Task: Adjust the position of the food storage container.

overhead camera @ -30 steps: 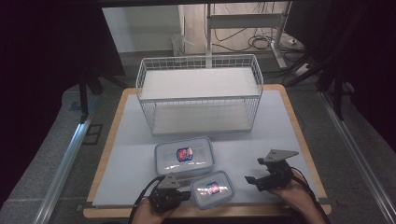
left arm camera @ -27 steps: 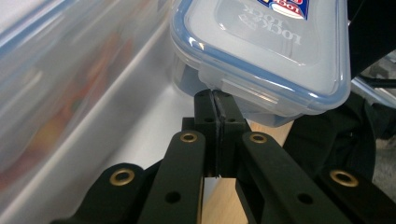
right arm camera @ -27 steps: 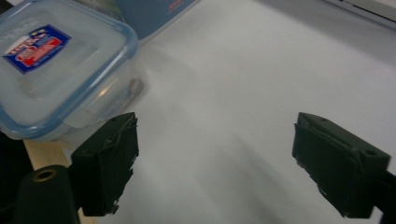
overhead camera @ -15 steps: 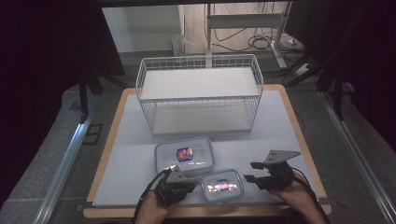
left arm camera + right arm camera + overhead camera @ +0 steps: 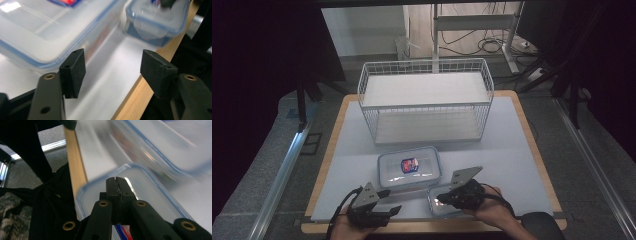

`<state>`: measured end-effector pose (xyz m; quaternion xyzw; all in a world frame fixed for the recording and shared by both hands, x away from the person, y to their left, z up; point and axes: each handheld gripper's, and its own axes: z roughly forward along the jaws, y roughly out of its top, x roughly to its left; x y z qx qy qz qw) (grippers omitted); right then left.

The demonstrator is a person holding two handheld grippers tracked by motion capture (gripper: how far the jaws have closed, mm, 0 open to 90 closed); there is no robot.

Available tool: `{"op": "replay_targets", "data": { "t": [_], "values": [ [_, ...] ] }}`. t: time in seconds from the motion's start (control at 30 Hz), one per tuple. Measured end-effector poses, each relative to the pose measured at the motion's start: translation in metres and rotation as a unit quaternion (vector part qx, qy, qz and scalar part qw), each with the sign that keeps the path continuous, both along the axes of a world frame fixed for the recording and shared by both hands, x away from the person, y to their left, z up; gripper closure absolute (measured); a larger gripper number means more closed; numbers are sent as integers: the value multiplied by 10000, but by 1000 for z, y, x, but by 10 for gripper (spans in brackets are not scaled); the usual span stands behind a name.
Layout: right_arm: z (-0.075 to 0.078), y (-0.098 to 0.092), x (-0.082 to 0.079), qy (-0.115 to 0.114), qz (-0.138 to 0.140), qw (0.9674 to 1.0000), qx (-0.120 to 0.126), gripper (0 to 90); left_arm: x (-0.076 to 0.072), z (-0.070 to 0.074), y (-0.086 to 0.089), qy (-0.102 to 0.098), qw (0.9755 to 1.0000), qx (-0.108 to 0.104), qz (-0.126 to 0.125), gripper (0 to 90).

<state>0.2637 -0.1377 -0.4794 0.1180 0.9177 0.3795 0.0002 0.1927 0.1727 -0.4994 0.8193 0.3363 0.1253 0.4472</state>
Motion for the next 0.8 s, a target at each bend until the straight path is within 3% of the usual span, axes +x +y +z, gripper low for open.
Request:
{"op": "replay_targets", "data": {
  "t": [0.2,0.33,0.47,0.63,0.67,0.7,0.73,0.8],
  "values": [
    [-5,32,-7,71,363,9993,-63,891,-1,2,13,-31,9999,-71,119,325],
    [-9,39,-11,61,457,9987,-206,893,-1,2,15,-71,9999,-45,134,315],
    [-7,30,-8,214,339,9990,-179,896,0,1,17,-79,9998,-52,151,306],
    [-2,15,-5,188,173,9996,-121,896,1,0,19,-51,9998,-99,166,301],
    [2,5,-2,-121,-61,9993,-351,896,2,0,19,-30,9998,-100,168,300],
    [2,5,-2,-121,-61,9993,-351,896,2,0,19,-30,9998,-100,168,299],
    [4,-7,3,61,-274,9992,-289,896,2,-1,20,-32,9998,-76,185,299],
    [3,-12,2,114,-337,9991,-222,896,3,-1,21,-17,9997,-115,202,299]
  ]
}}
